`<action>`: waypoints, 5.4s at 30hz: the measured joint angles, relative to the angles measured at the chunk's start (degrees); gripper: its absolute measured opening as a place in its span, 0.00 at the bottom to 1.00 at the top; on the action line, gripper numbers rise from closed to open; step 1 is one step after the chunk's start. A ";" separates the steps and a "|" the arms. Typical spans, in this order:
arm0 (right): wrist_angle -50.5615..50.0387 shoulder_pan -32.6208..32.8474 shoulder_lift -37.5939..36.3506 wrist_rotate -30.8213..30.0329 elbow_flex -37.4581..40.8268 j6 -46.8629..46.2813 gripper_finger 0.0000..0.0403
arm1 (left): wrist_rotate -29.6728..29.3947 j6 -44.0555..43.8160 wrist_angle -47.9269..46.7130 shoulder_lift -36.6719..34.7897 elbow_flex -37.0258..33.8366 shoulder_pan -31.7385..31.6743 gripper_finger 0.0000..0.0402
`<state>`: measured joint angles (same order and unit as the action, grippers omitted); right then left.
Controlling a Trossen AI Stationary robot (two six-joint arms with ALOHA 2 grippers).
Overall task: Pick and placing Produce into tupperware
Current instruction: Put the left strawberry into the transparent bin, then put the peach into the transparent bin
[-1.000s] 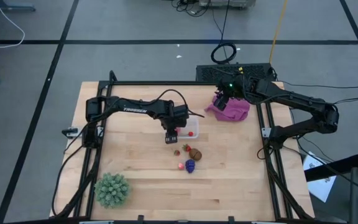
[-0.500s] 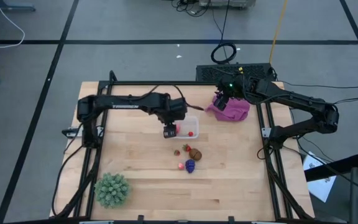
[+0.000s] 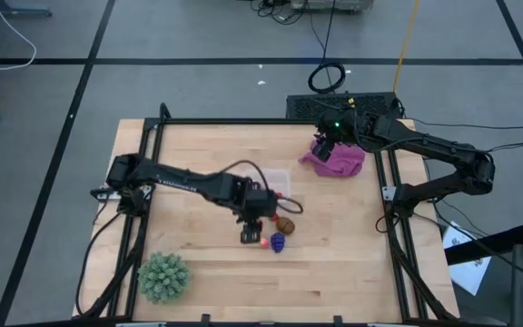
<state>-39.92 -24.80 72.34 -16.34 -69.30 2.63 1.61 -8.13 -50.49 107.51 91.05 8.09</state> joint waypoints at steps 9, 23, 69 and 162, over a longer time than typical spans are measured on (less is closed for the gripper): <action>-2.91 0.13 0.00 0.15 -0.02 -0.94 0.42 | -0.83 3.81 3.05 5.56 -3.12 0.76 0.58; -2.48 0.13 0.00 0.15 0.00 -1.11 0.42 | -0.81 9.91 9.31 7.45 -8.50 -0.34 0.58; -1.88 0.15 0.00 0.20 0.04 -1.14 0.42 | 0.29 8.82 12.94 11.38 -8.93 -1.56 0.30; -1.03 -8.22 -0.02 -0.04 0.04 2.59 0.42 | -1.92 22.90 -7.15 10.61 13.79 -20.73 0.50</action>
<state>-40.95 -33.01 72.31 -16.38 -69.25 5.23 -0.32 14.76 -57.65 118.12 104.84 -12.64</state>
